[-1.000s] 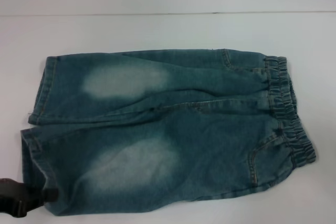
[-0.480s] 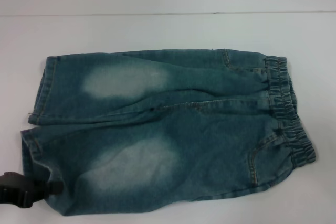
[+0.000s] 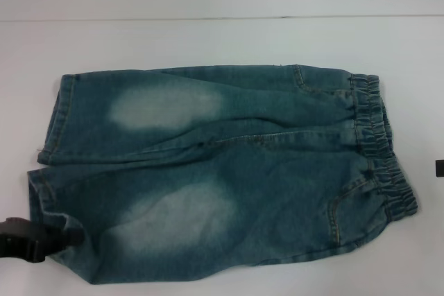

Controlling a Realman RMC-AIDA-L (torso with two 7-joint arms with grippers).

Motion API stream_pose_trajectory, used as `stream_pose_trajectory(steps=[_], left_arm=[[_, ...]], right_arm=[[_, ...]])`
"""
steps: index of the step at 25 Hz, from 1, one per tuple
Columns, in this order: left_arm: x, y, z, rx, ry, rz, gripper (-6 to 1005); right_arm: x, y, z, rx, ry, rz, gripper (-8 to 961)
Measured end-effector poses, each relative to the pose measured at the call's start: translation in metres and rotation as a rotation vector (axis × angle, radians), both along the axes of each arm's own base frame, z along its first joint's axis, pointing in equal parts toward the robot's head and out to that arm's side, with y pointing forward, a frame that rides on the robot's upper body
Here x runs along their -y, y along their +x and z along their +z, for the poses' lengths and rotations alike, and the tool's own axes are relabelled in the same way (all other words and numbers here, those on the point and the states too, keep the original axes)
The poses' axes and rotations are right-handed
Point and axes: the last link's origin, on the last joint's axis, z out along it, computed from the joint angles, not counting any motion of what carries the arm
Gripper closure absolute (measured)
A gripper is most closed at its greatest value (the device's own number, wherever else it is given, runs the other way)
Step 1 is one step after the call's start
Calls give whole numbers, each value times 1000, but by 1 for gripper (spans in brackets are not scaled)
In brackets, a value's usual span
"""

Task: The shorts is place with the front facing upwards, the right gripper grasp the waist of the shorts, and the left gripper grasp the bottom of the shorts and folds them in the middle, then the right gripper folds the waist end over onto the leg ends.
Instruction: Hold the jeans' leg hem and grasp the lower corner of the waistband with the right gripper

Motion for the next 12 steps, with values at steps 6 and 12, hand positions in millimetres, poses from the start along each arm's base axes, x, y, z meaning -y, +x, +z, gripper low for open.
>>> stream_pose_trajectory(steps=[6, 12], left_arm=[[-3, 3, 0, 11, 9, 0, 994], [-5, 4, -1, 17, 10, -1, 993]], right_arm=[[-9, -6, -8, 13, -15, 6, 41], [-13, -8, -11, 24, -22, 0, 39]])
